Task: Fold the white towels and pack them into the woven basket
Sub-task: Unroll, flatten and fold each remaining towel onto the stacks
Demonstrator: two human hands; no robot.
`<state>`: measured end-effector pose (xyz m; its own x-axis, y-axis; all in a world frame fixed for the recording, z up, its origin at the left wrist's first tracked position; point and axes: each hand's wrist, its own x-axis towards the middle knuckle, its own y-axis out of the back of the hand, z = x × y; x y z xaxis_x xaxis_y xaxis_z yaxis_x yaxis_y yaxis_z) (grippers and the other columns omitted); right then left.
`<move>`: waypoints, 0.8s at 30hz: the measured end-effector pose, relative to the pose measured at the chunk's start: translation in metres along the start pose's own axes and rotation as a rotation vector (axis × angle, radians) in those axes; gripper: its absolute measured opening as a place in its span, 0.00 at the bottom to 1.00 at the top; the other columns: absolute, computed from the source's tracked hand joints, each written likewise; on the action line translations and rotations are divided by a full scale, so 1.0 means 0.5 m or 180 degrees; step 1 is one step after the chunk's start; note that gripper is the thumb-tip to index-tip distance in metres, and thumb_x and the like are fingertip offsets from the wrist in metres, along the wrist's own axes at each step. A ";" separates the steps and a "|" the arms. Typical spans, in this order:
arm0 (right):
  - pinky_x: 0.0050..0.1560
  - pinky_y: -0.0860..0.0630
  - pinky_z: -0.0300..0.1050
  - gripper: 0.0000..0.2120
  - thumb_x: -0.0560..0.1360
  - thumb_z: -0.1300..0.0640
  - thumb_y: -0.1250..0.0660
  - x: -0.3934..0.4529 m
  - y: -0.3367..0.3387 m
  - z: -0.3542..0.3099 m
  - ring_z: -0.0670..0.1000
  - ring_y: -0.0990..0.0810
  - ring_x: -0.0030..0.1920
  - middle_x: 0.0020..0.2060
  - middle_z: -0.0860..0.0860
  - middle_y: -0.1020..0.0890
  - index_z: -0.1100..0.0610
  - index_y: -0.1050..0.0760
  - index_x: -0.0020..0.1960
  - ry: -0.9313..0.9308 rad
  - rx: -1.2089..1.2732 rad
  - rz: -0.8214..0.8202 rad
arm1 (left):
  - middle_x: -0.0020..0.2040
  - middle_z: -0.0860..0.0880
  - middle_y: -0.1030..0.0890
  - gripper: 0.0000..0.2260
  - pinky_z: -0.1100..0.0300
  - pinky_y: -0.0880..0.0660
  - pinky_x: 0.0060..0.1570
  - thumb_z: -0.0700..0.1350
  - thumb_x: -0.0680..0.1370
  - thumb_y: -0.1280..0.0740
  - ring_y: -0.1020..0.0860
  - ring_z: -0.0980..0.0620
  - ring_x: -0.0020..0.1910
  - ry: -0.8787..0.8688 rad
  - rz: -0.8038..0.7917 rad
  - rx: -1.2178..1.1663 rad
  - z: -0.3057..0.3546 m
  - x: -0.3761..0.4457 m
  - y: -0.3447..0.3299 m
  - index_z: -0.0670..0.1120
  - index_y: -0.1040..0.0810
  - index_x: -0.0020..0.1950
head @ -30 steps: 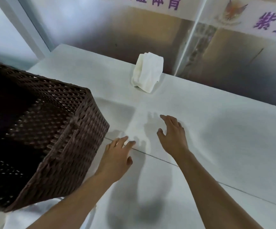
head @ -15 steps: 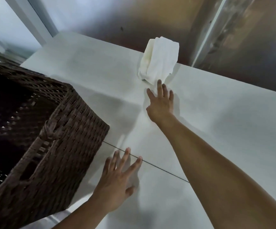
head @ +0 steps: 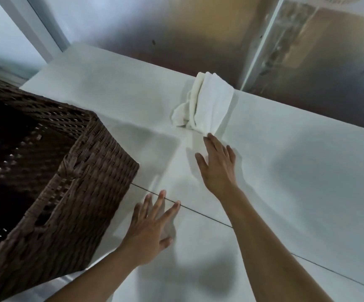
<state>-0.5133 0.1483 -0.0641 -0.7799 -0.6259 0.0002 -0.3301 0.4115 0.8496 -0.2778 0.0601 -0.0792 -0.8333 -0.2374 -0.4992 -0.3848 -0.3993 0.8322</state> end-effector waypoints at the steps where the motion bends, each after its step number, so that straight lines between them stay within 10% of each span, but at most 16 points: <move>1: 0.81 0.54 0.52 0.25 0.85 0.48 0.41 -0.039 0.004 0.002 0.48 0.40 0.79 0.80 0.48 0.38 0.54 0.36 0.79 -0.0013 0.0058 -0.0007 | 0.76 0.53 0.78 0.42 0.44 0.65 0.76 0.59 0.81 0.37 0.74 0.41 0.76 0.0004 -0.0034 -0.0007 0.001 0.002 0.002 0.68 0.71 0.76; 9: 0.80 0.46 0.51 0.21 0.85 0.51 0.40 -0.337 0.033 0.014 0.40 0.39 0.78 0.77 0.43 0.33 0.52 0.31 0.77 -0.0252 0.0521 0.0320 | 0.80 0.50 0.70 0.41 0.41 0.56 0.78 0.60 0.79 0.36 0.65 0.40 0.80 0.0158 -0.0121 -0.0010 0.006 0.007 0.009 0.67 0.66 0.78; 17: 0.79 0.45 0.47 0.19 0.84 0.55 0.38 -0.493 0.114 -0.024 0.39 0.36 0.77 0.75 0.40 0.31 0.51 0.28 0.75 -0.0104 0.0511 0.0684 | 0.78 0.50 0.39 0.37 0.51 0.35 0.71 0.58 0.74 0.28 0.39 0.49 0.75 -0.0690 0.1542 -0.0988 0.163 -0.075 0.072 0.60 0.43 0.79; 24: 0.68 0.31 0.41 0.15 0.81 0.53 0.30 -0.526 0.195 -0.079 0.37 0.27 0.66 0.66 0.37 0.22 0.47 0.21 0.66 -0.0244 0.0582 0.1332 | 0.59 0.51 0.22 0.10 0.48 0.23 0.55 0.48 0.81 0.37 0.24 0.48 0.57 -0.1361 0.1864 -0.1162 0.241 -0.102 0.158 0.49 0.22 0.61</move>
<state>-0.3193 0.3266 0.0396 -0.9009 -0.3331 0.2782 -0.0616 0.7327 0.6778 -0.3134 0.1475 0.0411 -0.9674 -0.1680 0.1897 0.2530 -0.5963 0.7618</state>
